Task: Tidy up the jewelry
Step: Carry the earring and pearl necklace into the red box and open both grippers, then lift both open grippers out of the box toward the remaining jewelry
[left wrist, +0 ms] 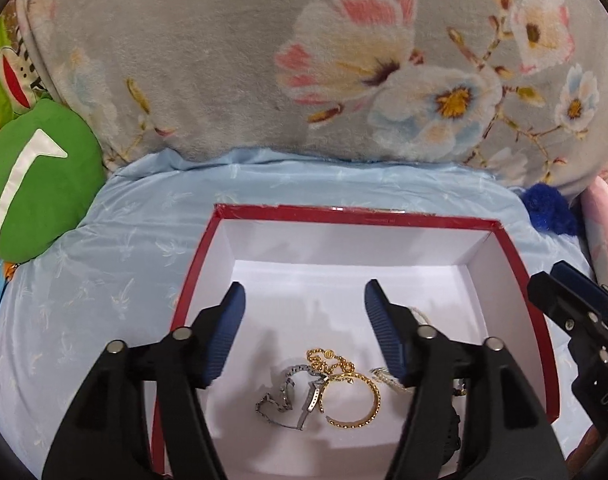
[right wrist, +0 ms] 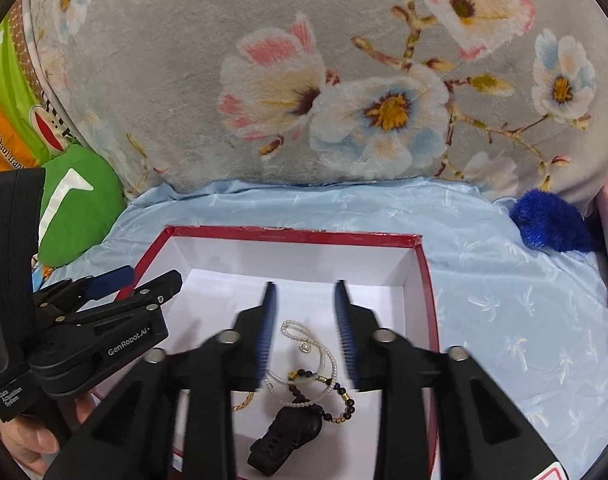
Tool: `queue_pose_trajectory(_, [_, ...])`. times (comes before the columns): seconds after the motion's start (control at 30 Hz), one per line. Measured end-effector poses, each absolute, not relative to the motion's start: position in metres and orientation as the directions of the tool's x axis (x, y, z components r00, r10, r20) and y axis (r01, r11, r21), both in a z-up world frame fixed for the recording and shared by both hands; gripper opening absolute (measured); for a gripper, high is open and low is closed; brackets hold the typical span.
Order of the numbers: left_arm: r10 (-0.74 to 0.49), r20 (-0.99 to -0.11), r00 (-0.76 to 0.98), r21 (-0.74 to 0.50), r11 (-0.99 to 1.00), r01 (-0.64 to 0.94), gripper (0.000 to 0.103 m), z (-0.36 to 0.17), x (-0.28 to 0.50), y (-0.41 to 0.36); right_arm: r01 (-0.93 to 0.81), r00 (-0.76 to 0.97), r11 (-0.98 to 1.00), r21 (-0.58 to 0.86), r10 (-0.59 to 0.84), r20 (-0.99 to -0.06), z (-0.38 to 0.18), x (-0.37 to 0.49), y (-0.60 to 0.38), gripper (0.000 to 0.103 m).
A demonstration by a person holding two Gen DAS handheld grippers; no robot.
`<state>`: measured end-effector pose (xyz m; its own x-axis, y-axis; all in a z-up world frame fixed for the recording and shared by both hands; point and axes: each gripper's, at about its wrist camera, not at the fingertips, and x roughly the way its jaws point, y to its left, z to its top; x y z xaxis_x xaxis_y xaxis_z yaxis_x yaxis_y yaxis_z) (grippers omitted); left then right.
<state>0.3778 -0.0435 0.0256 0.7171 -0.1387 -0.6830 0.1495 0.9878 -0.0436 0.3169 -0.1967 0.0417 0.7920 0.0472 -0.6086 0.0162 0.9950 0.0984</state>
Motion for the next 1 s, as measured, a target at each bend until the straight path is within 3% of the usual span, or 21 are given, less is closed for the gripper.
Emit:
queue_pose_trajectory(0.27, [-0.195, -0.635, 0.747, -0.097, 0.98, 0.173, 0.082, 0.062, 0.321, -0.018, 0.006, 0.834, 0.996, 0.089, 0.045, -0.55, 0.07, 0.249, -0.205, 0.044])
queue_pose_trajectory(0.5, [-0.228, -0.676, 0.701, -0.133, 0.973, 0.188, 0.083, 0.06, 0.252, 0.006, 0.003, 0.834, 0.994, 0.107, 0.057, -0.55, 0.071, 0.165, -0.213, 0.049])
queue_pose_trajectory(0.87, [-0.259, -0.783, 0.565, -0.232, 0.965, 0.12, 0.083, -0.012, 0.176, 0.037, 0.06, 0.727, 0.992, 0.108, 0.03, -0.686, -0.008, 0.097, -0.218, 0.05])
queue_pose_trajectory(1.0, [-0.207, -0.819, 0.535, -0.19, 0.978, 0.087, 0.082, -0.042, 0.166, 0.037, 0.078, 0.685, 0.989, 0.126, 0.039, -0.727, -0.04, 0.091, -0.216, 0.049])
